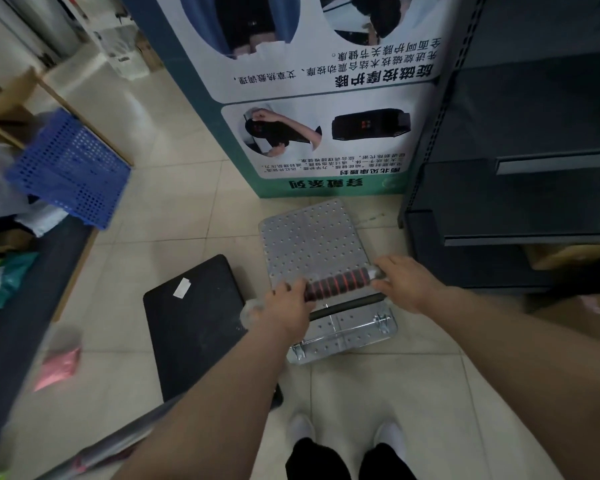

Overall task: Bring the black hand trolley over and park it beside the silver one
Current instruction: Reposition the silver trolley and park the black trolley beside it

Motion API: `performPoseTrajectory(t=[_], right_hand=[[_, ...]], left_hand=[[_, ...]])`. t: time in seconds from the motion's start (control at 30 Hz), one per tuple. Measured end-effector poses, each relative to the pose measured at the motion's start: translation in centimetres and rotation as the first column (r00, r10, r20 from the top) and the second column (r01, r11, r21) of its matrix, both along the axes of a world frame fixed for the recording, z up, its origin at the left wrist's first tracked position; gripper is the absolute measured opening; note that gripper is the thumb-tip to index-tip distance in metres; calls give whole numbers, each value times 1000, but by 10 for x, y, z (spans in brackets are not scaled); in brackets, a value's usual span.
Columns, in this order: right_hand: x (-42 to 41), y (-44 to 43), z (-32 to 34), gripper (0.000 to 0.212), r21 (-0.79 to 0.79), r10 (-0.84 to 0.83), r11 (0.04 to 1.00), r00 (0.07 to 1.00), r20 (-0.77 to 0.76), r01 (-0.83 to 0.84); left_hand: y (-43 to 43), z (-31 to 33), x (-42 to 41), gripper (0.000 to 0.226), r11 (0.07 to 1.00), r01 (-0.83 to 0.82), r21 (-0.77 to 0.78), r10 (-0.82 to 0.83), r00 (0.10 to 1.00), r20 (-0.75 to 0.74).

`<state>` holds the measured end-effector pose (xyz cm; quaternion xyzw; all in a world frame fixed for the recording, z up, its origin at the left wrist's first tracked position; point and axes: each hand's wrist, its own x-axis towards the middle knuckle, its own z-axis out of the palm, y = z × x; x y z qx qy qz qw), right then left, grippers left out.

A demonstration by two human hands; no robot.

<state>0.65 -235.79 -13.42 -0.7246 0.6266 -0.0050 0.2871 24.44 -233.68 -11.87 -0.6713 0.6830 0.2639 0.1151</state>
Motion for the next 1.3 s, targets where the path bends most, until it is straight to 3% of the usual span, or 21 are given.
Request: performPoseTrajectory(t=[0.2, 0.43, 0.63, 0.77, 1.1, 1.3], right_hand=[[-9, 10, -6, 23, -75, 26, 997, 1000, 16, -25], [-21, 22, -5, 16, -36, 76, 996, 997, 11, -76], [-23, 34, -7, 20, -36, 72, 997, 997, -23, -72], [-19, 43, -7, 22, -43, 57, 997, 998, -39, -59], [-31, 66, -4, 13, -42, -25, 999, 998, -54, 23], [-66, 62, 5, 18, 3, -118, 993, 988, -100, 119]], left_hand=[[4, -3, -1, 27, 998, 50, 24, -50, 999, 8], [18, -3, -10, 27, 996, 87, 36, -87, 996, 2], [31, -5, -14, 25, 989, 139, -56, -137, 990, 34], [36, -7, -14, 25, 982, 149, -117, -145, 988, 46], [26, 2, -31, 27, 968, 242, -68, -234, 966, 108], [12, 8, -73, 27, 969, 244, -27, -243, 969, 43]])
